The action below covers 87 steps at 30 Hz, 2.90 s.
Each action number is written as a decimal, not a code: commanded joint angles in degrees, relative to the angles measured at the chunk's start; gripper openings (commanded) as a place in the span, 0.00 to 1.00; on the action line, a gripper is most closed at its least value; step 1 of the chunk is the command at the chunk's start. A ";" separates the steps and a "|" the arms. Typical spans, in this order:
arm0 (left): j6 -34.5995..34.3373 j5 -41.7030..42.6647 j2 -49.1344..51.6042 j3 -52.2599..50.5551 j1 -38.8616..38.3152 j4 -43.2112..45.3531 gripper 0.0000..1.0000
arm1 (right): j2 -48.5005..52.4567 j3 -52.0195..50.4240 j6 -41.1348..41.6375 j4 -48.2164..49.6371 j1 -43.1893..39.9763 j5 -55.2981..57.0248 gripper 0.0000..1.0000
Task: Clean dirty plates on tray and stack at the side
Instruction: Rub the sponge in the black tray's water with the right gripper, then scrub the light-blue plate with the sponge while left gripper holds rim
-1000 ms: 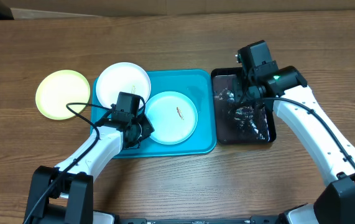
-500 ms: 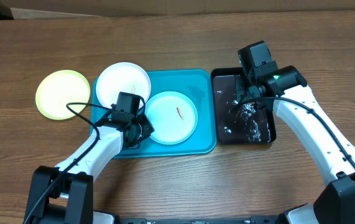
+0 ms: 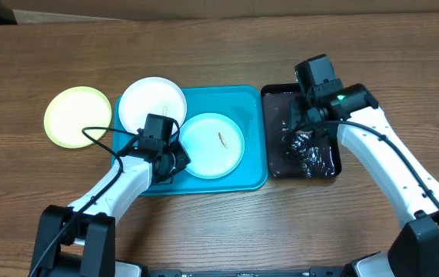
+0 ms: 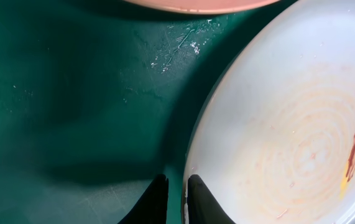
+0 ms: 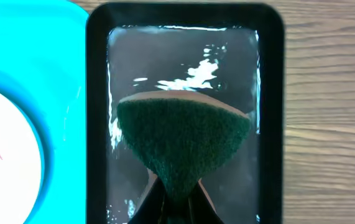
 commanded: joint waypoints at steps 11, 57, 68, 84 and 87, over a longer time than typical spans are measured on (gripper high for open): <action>0.94 0.48 0.66 -0.31 0.09 0.39 0.04 | -0.15 0.72 1.49 -0.81 -0.63 0.00 0.04; 1.57 1.73 2.58 -0.31 0.09 1.55 0.04 | 26.71 10.67 -2.43 12.68 25.31 18.27 0.04; 1.57 1.73 2.58 -0.31 0.09 1.53 0.04 | 29.77 10.38 -2.47 11.65 24.70 5.33 0.04; 1.57 1.75 2.58 -0.28 0.09 1.53 0.04 | 29.77 10.38 -2.45 9.68 24.70 -12.41 0.04; 1.57 1.75 2.58 -0.28 0.09 1.49 0.04 | 29.73 10.54 -2.47 9.75 24.37 -16.83 0.04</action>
